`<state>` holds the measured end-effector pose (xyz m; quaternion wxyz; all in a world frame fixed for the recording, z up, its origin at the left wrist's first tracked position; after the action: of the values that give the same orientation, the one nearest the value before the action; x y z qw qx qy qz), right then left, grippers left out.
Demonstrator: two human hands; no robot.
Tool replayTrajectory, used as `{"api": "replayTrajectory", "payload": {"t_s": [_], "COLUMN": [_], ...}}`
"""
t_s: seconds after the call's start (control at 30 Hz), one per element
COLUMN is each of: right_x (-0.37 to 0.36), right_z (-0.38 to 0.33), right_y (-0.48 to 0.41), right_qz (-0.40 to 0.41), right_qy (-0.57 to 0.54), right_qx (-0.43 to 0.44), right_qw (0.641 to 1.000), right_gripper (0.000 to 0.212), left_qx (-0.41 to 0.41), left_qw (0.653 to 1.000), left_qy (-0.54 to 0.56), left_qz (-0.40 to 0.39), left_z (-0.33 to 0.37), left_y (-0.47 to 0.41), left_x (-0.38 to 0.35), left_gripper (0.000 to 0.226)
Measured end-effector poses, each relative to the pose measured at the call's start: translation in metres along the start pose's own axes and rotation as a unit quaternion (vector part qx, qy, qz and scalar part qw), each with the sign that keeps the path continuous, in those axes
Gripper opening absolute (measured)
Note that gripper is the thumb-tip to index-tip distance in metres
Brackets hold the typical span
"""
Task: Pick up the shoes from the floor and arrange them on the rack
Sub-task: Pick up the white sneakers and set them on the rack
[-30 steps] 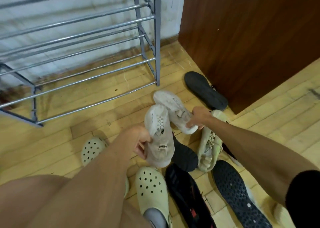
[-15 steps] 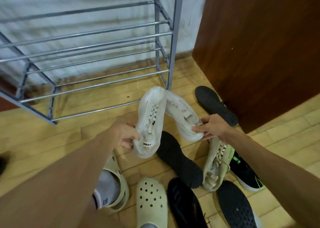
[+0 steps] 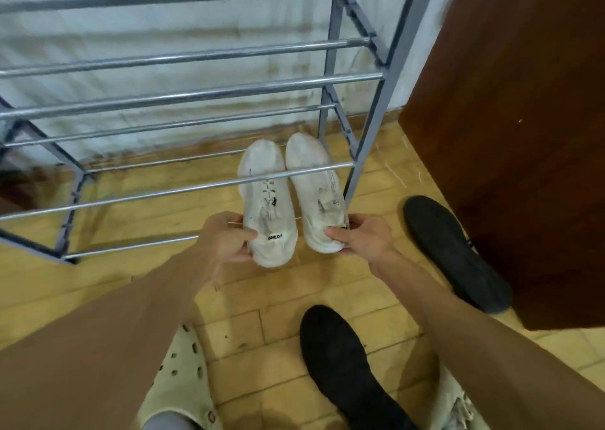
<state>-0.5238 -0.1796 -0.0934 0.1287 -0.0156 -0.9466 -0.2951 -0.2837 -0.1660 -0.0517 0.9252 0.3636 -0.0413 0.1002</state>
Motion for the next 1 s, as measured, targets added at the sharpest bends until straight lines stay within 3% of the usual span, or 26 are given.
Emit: {"api": "replayTrajectory", "payload": {"t_s": [0.13,0.47,0.67,0.77,0.9,1.0], "right_x": [-0.017,-0.039,-0.035,-0.020,0.007,0.033], "right_z": [-0.011,0.003,0.009,0.013,0.019,0.019], "right_y": [-0.036,-0.075,-0.059,-0.036,0.009,0.043], "right_qz": [0.051,0.167,0.126,0.083,-0.001,-0.036], "right_qy": [0.014,0.091,0.033,0.067,0.153,0.248], "right_qx": [0.018,0.004,-0.006,-0.035,-0.063,-0.042], "right_qw": [0.998,0.982,0.991,0.994,0.986,0.967], "right_gripper": [0.047,0.050,0.040,0.025,0.034,0.038], "left_qx": [-0.017,-0.016,0.015,0.022,0.011,-0.022], "left_qw": [0.999,0.999,0.999,1.000,0.998,0.990], "left_qy": [0.043,0.025,0.041,0.018,-0.064,-0.127], "left_qz": [0.010,0.033,0.010,0.001,-0.003,-0.057], "left_z": [0.010,0.000,-0.003,-0.005,-0.007,0.002], "left_y": [-0.042,-0.099,-0.080,-0.050,0.009,0.062], "left_x": [-0.009,-0.024,-0.034,-0.038,-0.047,-0.055], "left_gripper": [0.031,0.027,0.028,0.034,0.046,0.028]}}
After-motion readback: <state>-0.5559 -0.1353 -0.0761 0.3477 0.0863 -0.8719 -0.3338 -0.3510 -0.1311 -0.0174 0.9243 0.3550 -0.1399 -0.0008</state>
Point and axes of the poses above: each hand's wrist, its own y-axis away from the middle knuckle, its own x-axis out of the back of the hand, z = x × y, the point moved 3 cm from there along -y, towards the middle knuckle, and after that the axes turned 5 degrees about y, right-handed, at the moved point
